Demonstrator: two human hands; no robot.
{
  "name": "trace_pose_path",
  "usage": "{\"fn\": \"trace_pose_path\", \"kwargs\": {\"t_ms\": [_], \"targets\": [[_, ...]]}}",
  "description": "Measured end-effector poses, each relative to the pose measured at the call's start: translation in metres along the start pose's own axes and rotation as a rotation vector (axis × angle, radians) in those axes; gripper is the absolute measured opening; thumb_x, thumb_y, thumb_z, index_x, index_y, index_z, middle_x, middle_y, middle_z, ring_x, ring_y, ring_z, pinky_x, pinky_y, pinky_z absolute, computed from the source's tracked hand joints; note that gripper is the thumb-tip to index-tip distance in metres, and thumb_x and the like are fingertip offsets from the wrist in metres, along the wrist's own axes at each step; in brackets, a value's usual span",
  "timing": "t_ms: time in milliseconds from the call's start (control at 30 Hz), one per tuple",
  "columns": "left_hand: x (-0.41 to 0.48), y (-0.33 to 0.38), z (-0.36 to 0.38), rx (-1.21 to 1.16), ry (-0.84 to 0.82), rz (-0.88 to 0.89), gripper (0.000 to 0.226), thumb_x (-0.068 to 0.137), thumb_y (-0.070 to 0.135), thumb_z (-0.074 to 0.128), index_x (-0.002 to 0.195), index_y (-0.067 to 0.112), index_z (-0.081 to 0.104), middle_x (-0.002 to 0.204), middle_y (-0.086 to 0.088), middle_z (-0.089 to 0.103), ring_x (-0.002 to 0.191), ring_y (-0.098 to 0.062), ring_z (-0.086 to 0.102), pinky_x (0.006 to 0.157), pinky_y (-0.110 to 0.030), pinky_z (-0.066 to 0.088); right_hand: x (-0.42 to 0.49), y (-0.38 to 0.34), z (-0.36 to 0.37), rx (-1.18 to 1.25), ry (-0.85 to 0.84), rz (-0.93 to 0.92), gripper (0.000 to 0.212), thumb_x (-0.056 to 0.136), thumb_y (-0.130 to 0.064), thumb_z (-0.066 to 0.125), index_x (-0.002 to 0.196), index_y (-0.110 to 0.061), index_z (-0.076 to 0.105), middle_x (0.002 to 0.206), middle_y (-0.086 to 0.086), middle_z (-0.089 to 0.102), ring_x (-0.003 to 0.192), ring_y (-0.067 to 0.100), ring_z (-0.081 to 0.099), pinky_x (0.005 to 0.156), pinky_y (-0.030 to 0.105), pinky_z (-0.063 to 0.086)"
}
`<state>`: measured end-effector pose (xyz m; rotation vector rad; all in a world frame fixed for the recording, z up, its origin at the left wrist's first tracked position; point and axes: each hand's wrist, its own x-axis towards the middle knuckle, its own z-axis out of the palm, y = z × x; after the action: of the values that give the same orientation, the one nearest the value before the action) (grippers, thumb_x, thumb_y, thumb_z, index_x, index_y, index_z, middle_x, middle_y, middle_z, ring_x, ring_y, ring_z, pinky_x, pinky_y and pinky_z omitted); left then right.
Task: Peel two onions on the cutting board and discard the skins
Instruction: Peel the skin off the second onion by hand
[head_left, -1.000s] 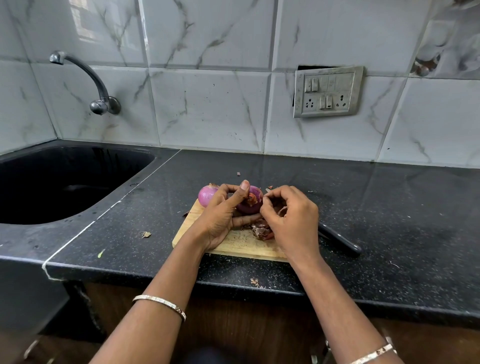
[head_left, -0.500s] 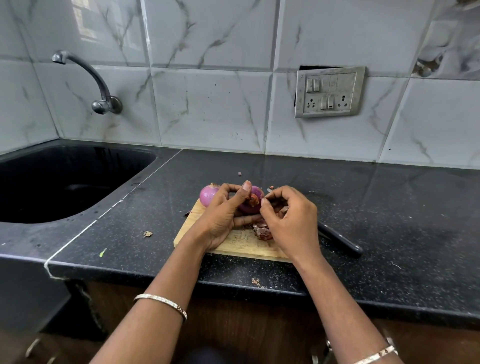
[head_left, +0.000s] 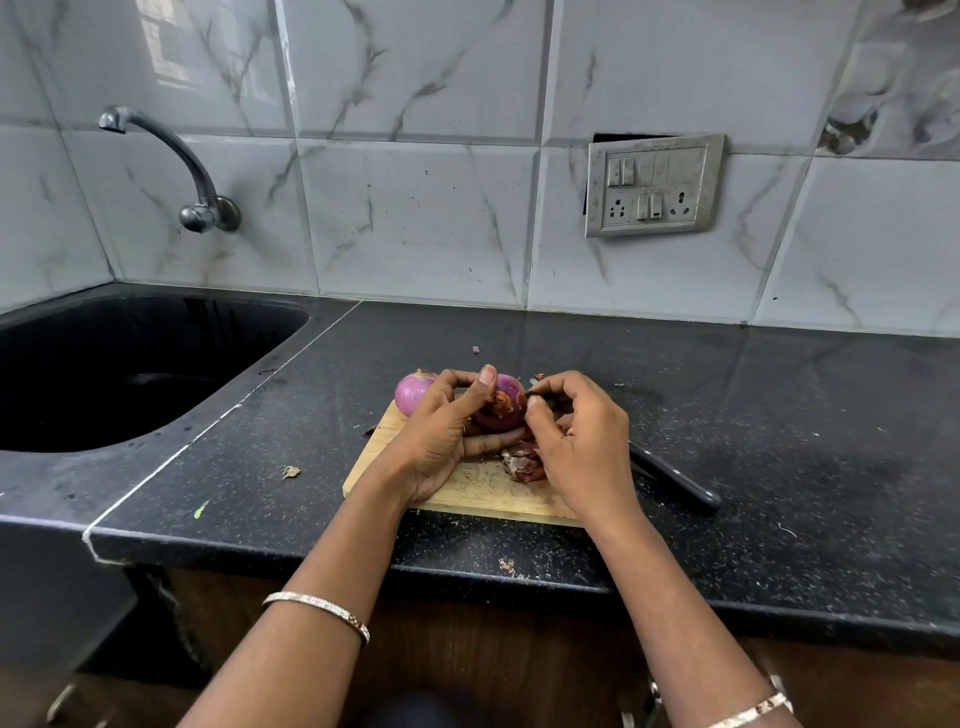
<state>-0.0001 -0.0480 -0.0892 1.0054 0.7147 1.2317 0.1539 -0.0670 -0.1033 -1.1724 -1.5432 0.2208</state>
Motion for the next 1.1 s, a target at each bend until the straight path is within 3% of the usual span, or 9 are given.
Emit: {"fn": "trace_pose_path", "kwargs": {"t_ms": [133,233,333,667,933,1100], "targets": [[-0.0006,0.0004,0.0002,0.036,-0.020,0.020,0.064,0.091,0.032,0.065,0.136,-0.006,0.042,0.102,-0.010,0.076,0.099,-0.023,0.075,0.070,-0.033,0.063,-0.0009,-0.0029,-0.0017,0.033,0.011,0.001,0.013,0.089,-0.029,0.075,0.099,-0.022,0.072,0.092,-0.012,0.070,0.085,0.002,0.067,0.074,0.025,0.057],[-0.0009,0.0007,0.0010,0.039,-0.028,0.037,0.063,0.091,0.031,0.065,0.136,-0.006,0.042,0.098,-0.005,0.078,0.097,-0.020,0.075,0.069,-0.032,0.063,-0.0011,-0.0045,-0.0029,0.021,0.048,-0.032,0.008,0.086,-0.024,0.079,0.093,-0.021,0.077,0.086,-0.013,0.072,0.080,0.002,0.068,0.071,0.024,0.057],[0.0002,-0.0002,0.0001,0.032,-0.040,0.039,0.047,0.096,0.027,0.062,0.131,0.001,0.044,0.094,-0.003,0.078,0.095,-0.019,0.075,0.069,-0.033,0.063,-0.0019,-0.0070,-0.0042,0.022,0.085,-0.083,0.004,0.084,-0.017,0.081,0.086,-0.020,0.080,0.080,-0.014,0.073,0.077,0.002,0.068,0.070,0.021,0.055],[0.0033,-0.0034,-0.0014,0.046,-0.048,0.056,0.046,0.084,0.034,0.068,0.116,0.007,0.047,0.098,-0.009,0.075,0.094,-0.020,0.075,0.072,-0.035,0.064,-0.0040,-0.0093,0.0012,-0.179,0.157,-0.156,0.005,0.080,-0.017,0.076,0.075,-0.018,0.074,0.070,-0.011,0.068,0.063,0.008,0.063,0.062,0.038,0.057],[0.0004,-0.0015,0.0008,0.007,-0.033,0.051,0.049,0.085,0.031,0.068,0.121,0.005,0.047,0.104,-0.014,0.072,0.097,-0.024,0.075,0.071,-0.035,0.064,-0.0037,-0.0082,-0.0010,-0.135,0.161,-0.083,0.007,0.081,-0.021,0.074,0.075,-0.022,0.071,0.070,-0.015,0.066,0.064,0.006,0.063,0.065,0.038,0.057],[0.0009,-0.0016,-0.0002,0.031,-0.038,0.061,0.038,0.093,0.026,0.064,0.120,0.006,0.046,0.093,-0.007,0.077,0.092,-0.020,0.075,0.069,-0.033,0.063,-0.0053,-0.0107,-0.0024,-0.074,0.120,-0.081,0.002,0.083,-0.022,0.076,0.083,-0.024,0.076,0.075,-0.016,0.070,0.067,0.003,0.066,0.065,0.032,0.058]]}}
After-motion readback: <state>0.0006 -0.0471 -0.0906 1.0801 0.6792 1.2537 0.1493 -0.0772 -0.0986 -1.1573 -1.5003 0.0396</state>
